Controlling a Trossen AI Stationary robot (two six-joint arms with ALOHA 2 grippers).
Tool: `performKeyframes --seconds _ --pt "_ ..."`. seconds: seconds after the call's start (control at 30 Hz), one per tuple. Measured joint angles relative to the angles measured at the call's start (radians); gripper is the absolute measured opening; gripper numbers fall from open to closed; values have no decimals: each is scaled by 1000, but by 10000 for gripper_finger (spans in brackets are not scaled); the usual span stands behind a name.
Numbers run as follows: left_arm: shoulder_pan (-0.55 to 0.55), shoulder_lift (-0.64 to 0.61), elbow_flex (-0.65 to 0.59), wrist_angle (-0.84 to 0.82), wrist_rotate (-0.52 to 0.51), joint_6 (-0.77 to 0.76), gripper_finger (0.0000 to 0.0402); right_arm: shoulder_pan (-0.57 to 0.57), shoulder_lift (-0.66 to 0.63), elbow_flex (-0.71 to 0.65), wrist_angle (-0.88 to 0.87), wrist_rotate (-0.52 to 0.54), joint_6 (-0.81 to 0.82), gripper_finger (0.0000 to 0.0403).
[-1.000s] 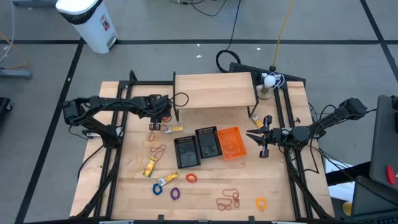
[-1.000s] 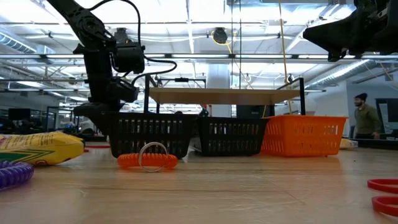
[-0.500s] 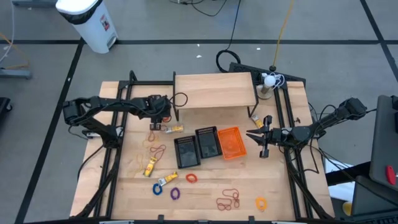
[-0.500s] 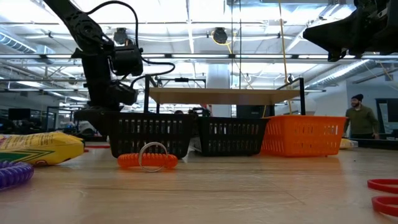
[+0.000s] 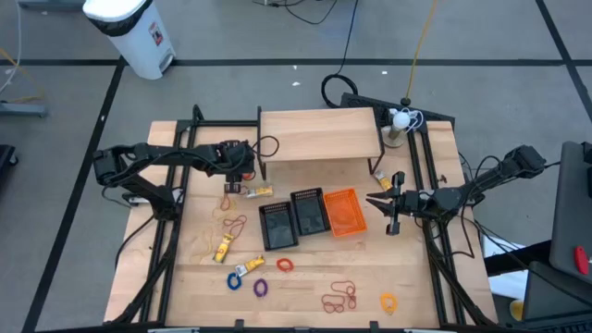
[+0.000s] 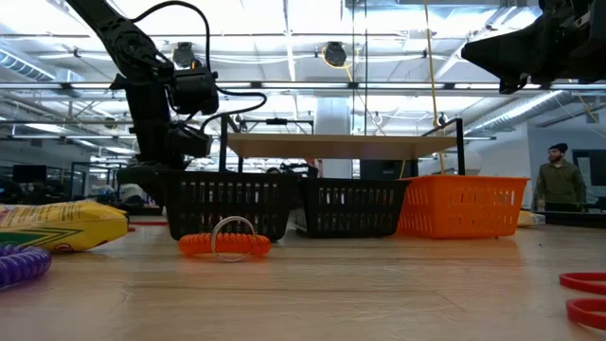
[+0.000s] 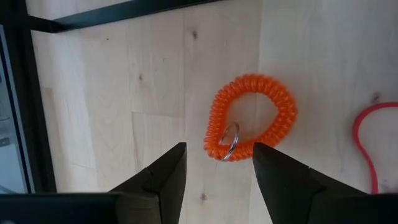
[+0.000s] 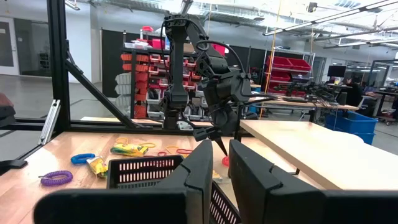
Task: Pick & Place Office Desk Supplies
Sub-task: Put the top orange spiral keychain into the left black bin
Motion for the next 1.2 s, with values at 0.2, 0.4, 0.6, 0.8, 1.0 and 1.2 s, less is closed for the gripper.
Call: performKeyframes --seconds 0.2,0.4,0.6,0.8,1.0,1.2 --pt "5 0 0 19 5 -2 186 0 0 0 0 0 0 45" --pt "31 4 0 26 39 -14 186 0 0 0 0 0 0 45" --pt "41 94 6 53 38 -19 186 0 0 0 0 0 0 45" --pt "40 144 8 73 29 3 183 0 0 0 -2 0 0 45" --pt "37 106 2 51 55 -13 80 0 0 0 -11 26 7 45" --pt "37 96 2 43 48 -37 13 0 0 0 -13 25 8 45"
